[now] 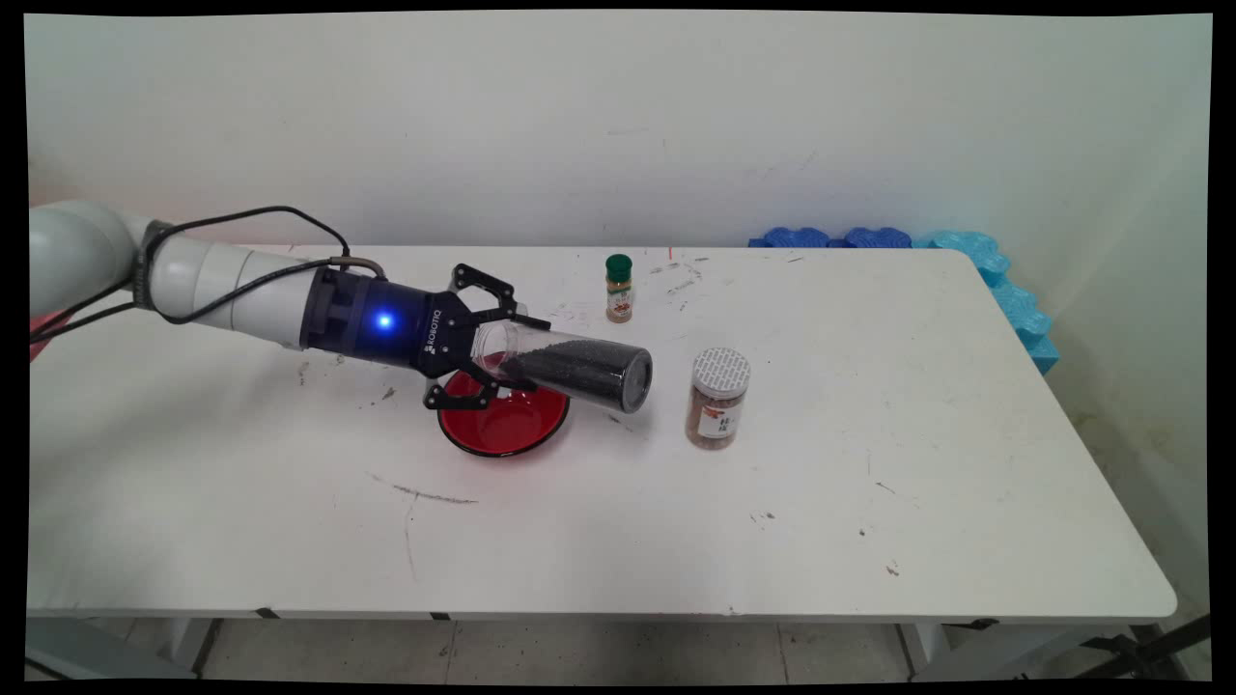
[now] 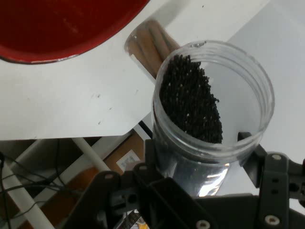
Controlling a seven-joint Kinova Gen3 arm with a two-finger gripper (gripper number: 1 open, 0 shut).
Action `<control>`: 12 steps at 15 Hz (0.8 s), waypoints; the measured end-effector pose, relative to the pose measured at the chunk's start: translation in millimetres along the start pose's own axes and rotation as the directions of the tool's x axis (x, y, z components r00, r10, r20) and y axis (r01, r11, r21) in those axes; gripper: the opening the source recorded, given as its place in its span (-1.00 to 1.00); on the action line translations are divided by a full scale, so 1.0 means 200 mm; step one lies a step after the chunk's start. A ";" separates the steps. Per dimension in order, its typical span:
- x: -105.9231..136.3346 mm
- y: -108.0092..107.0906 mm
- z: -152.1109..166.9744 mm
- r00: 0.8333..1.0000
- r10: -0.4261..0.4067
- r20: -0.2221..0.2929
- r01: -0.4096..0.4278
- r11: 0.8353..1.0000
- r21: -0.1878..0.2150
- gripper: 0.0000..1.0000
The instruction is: Pour the black seasoning powder in the red bowl
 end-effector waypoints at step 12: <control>0.01 -0.03 0.01 0.994 -0.108 0.009 0.108 0.994 -0.034 -1.00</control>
